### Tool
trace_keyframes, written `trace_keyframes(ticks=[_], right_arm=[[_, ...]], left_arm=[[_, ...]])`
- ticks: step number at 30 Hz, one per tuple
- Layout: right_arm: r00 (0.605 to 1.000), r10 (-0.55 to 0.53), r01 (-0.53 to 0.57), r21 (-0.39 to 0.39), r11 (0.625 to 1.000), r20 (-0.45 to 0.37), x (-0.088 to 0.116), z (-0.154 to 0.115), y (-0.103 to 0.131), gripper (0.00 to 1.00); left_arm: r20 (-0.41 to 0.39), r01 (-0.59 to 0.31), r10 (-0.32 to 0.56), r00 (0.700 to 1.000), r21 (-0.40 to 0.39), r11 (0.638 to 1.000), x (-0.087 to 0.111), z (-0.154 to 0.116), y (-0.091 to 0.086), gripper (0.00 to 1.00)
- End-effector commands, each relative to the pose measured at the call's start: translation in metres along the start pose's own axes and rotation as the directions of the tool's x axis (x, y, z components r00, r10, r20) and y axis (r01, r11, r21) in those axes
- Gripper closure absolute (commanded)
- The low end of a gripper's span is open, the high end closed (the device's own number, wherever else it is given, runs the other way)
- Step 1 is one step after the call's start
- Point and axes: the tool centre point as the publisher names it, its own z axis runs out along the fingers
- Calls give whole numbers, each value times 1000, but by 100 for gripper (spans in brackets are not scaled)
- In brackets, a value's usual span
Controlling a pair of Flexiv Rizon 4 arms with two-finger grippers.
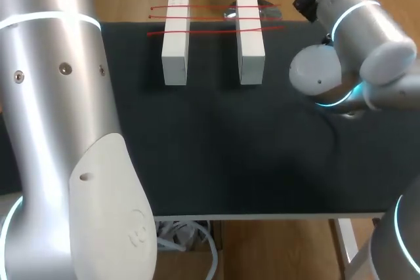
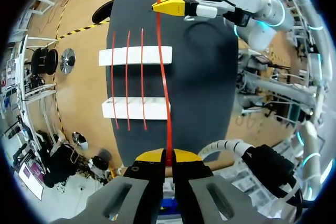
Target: Grab the tape and strap the tape.
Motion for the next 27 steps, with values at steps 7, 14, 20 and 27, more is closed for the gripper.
trace_keyframes(ticks=[7,14,20,27], right_arm=[[743,-618,633,29,773,256,10,0,18,100],[709,-658,674,30,738,253,17,3,18,100],[798,-555,568,14,823,235,17,5,9,100],[857,-462,475,-3,880,226,19,7,8,100]], left_arm=[[-397,-1,-4,918,-14,1000,-6,-6,-4,100],[-397,-1,-4,918,-14,1000,-6,-6,-4,100],[-397,-1,-4,918,-14,1000,-6,-6,-4,100],[-397,-1,-4,918,-14,1000,-6,-6,-4,100]])
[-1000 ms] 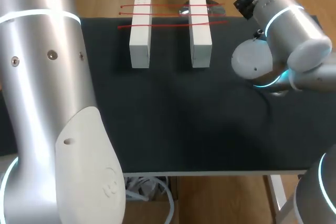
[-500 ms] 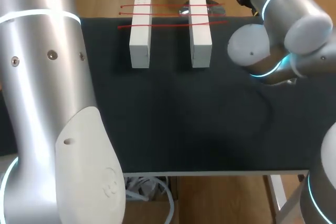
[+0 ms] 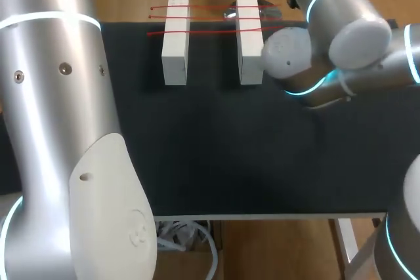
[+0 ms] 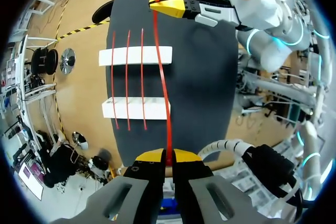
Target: Grab the tape and strap the tape.
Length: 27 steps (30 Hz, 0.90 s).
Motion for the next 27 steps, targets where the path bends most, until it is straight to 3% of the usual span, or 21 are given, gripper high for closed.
trace_keyframes(ticks=[1,10,13,16,18,19,23,27], right_arm=[[993,24,-23,-13,1000,115,4,1,-4,100],[993,24,-23,-13,1000,115,4,1,-4,100],[989,-112,112,-1,994,97,5,4,1,100],[980,-181,178,37,983,87,2,6,5,100],[963,-246,235,113,965,105,0,4,7,100],[968,-217,201,125,972,128,-2,3,7,100],[934,-343,314,232,921,101,2,-3,13,100],[924,-361,309,307,900,129,8,-10,15,100]], left_arm=[[-397,-1,-4,918,-14,1000,-6,-6,-4,100],[-397,-1,-4,918,-14,1000,-6,-6,-4,100],[-397,-1,-4,918,-14,1000,-6,-6,-4,100],[-397,-1,-4,918,-14,1000,-6,-6,-4,100],[-397,-1,-4,918,-14,1000,-6,-6,-4,100],[-397,-1,-4,918,-14,1000,-6,-6,-4,100],[-397,-1,-4,918,-14,1000,-6,-6,-4,100],[-397,-1,-4,918,-14,1000,-6,-6,-4,100]])
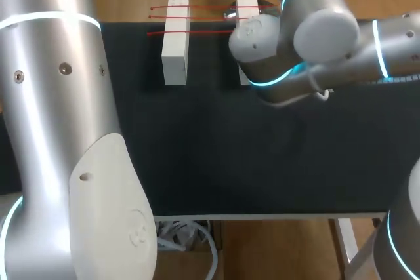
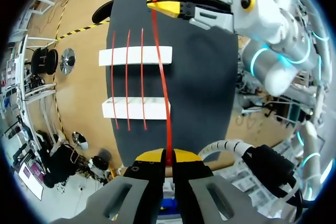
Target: Grab the tape and strap the tape.
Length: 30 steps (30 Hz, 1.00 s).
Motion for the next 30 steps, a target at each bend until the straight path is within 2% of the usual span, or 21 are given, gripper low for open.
trace_keyframes(ticks=[1,5,8,11,14,16,20,25,27,29,30], right_arm=[[999,-24,17,236,972,28,9,-12,19,100],[997,-69,57,293,954,33,10,-15,17,100],[999,-38,22,347,938,39,9,-17,14,100],[1000,-1,-2,378,926,7,11,-19,11,100],[999,-36,43,376,926,-27,11,-20,11,100],[991,-125,137,336,932,-58,10,-19,14,100],[980,-173,196,327,924,-100,9,-19,16,100],[947,-260,311,329,892,-189,7,-21,14,100],[911,-340,399,291,870,-232,4,-20,15,100],[887,-367,439,269,857,-278,2,-19,18,100],[858,-420,492,242,836,-295,0,-18,20,100]], left_arm=[[-397,-1,-4,918,-14,1000,-6,-6,-5,100],[-397,-1,-4,918,-14,1000,-6,-6,-5,100],[-397,-1,-4,918,-14,1000,-6,-6,-5,100],[-397,-1,-4,918,-14,1000,-6,-6,-5,100],[-397,-1,-4,918,-14,1000,-6,-6,-5,100],[-397,-1,-4,918,-14,1000,-6,-6,-5,100],[-397,-1,-4,918,-14,1000,-6,-6,-5,100],[-397,-1,-4,918,-14,1000,-6,-6,-5,100],[-397,-1,-4,918,-14,1000,-6,-6,-5,100],[-397,-1,-4,918,-14,1000,-6,-6,-5,100],[-397,-1,-4,918,-14,1000,-6,-6,-5,100]])
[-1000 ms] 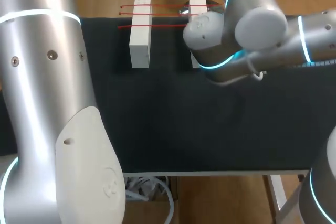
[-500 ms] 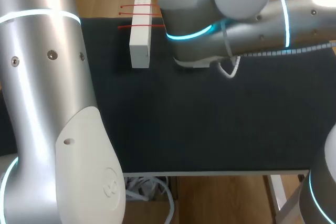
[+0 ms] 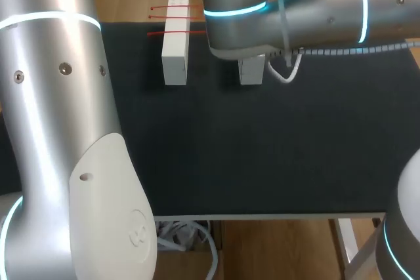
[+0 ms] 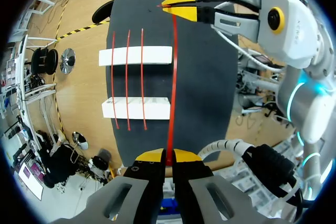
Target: Grab the tape and strap the tape.
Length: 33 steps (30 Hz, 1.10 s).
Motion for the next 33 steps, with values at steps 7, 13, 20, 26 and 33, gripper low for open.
trace_keyframes(ticks=[7,13,20,26,33], right_arm=[[955,-280,272,-84,959,-99,-15,-1,12,100],[923,-373,359,-139,923,-92,-4,-3,18,100],[957,-284,274,-153,950,-51,-2,-3,21,100],[965,-253,237,-184,954,-69,-2,-4,21,100],[965,-253,237,-184,954,-69,-2,-4,21,100]], left_arm=[[-397,-1,-4,918,-14,1000,-6,-6,-4,100],[-397,-1,-4,918,-14,1000,-6,-6,-4,100],[-397,-1,-4,918,-14,1000,-6,-6,-4,100],[-397,-1,-4,918,-14,1000,-6,-6,-4,100],[-397,-1,-4,918,-14,1000,-6,-6,-4,100]])
